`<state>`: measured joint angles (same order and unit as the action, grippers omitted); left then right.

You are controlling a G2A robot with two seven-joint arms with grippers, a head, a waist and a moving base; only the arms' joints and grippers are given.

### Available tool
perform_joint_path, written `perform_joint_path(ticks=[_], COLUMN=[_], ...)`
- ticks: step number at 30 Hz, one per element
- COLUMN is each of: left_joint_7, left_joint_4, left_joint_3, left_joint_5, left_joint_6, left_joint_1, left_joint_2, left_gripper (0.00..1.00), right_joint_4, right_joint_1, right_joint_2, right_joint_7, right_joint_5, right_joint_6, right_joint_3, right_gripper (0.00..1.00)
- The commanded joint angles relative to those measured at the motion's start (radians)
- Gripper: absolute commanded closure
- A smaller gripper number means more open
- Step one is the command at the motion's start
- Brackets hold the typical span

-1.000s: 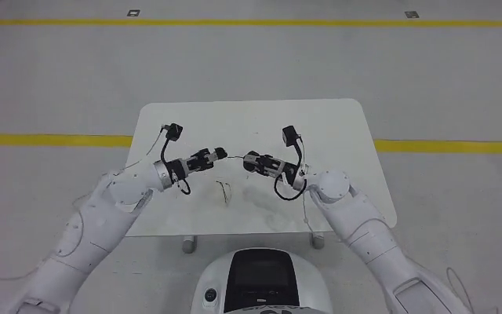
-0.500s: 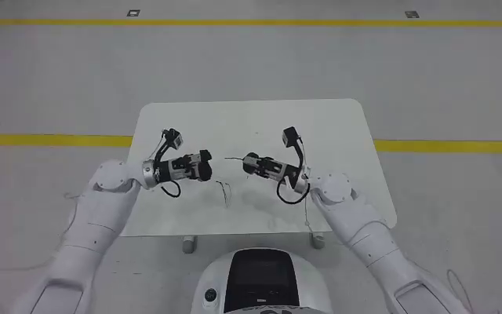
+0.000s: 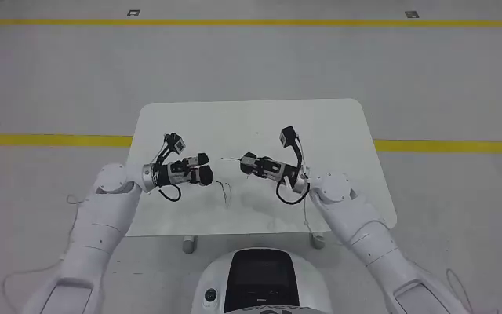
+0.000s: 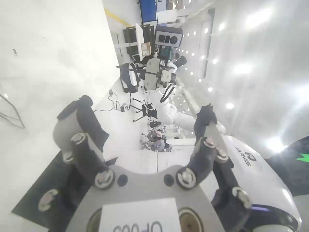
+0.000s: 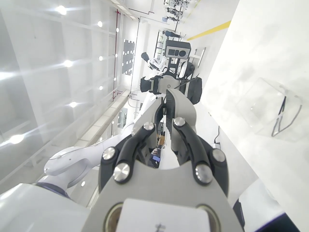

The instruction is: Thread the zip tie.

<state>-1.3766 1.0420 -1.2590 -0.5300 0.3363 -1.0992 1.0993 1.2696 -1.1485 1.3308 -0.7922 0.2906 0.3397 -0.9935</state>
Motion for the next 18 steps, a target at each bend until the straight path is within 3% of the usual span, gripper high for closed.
perform_joint_path(ticks=[1,6,10,18], left_joint_7=[-0.006,-0.013,-0.013,-0.013], left_joint_4=[-0.008,-0.004,0.000,0.004], left_joint_3=[0.017,0.077,0.098,0.100], left_joint_5=[-0.023,-0.120,-0.158,-0.162], left_joint_6=[0.004,0.004,0.004,0.004], left_joint_1=[-0.004,-0.002,0.009,0.009], left_joint_2=[0.003,0.004,-0.001,-0.002], left_gripper=[0.00,0.00,0.00,0.00], right_joint_4=[0.017,0.013,-0.020,-0.032], right_joint_1=[-0.004,-0.004,0.005,0.013], right_joint_2=[0.002,0.008,0.018,0.023], right_joint_7=[-0.040,-0.103,-0.133,-0.146], right_joint_5=[0.038,0.077,0.097,0.099], right_joint_6=[0.000,0.000,0.000,0.000], right_joint_3=[0.001,-0.001,0.011,0.014], right_gripper=[1.00,1.00,1.00,1.00])
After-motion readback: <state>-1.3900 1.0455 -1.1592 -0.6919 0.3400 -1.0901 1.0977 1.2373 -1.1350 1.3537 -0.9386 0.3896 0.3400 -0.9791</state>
